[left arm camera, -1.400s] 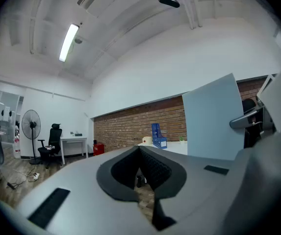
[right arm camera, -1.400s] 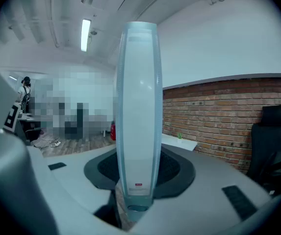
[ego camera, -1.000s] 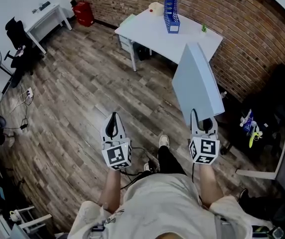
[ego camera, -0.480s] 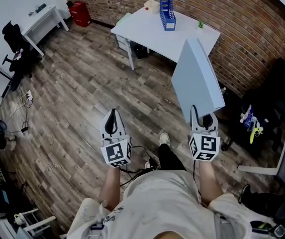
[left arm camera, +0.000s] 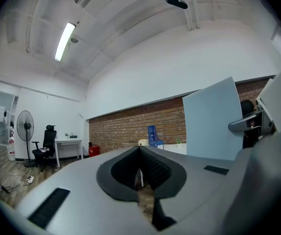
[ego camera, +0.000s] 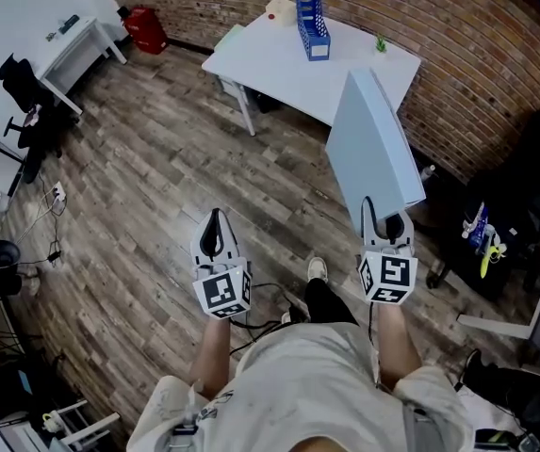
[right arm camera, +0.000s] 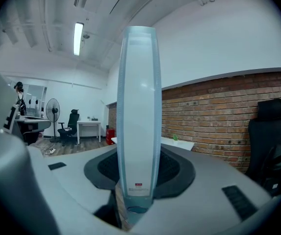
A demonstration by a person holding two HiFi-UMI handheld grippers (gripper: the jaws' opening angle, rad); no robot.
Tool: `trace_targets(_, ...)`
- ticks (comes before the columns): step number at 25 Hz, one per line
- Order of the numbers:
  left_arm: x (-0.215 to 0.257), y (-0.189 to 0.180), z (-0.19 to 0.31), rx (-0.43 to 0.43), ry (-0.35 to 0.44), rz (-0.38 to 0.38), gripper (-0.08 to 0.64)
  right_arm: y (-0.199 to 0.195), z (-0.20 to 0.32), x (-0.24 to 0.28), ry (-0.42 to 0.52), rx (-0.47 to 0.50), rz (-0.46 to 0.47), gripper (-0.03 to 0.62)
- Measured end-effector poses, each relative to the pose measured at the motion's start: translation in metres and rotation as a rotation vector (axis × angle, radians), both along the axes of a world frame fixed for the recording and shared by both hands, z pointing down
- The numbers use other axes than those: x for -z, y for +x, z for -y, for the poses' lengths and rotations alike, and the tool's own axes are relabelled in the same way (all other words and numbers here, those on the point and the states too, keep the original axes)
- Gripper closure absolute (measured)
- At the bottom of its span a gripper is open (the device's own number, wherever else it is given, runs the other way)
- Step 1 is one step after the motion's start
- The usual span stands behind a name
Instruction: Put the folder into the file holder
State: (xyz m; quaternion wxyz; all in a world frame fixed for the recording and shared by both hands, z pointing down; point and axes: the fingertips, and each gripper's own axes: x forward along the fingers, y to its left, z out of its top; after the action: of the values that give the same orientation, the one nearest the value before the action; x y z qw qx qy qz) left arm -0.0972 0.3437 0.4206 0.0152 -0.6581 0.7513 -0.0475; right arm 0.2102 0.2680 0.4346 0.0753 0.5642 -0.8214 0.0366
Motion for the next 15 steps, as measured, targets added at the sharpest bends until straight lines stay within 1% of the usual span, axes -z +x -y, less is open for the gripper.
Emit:
trace_targets(7,0.001,0.0,0.053,0.02,-0.015,0.017,0.549,0.001,0.053,-0.006,-0.014,0.009,0.024,0.426)
trace_targets(9,0.001,0.002,0.068,0.02,-0.023,0.011,0.549,0.003,0.07,-0.006,-0.014,0.01,0.027,0.426)
trace_targets(15,0.0,0.017,0.109,0.023,-0.05,0.005,0.549,0.014,0.118,-0.007,-0.015,0.024,0.055,0.426)
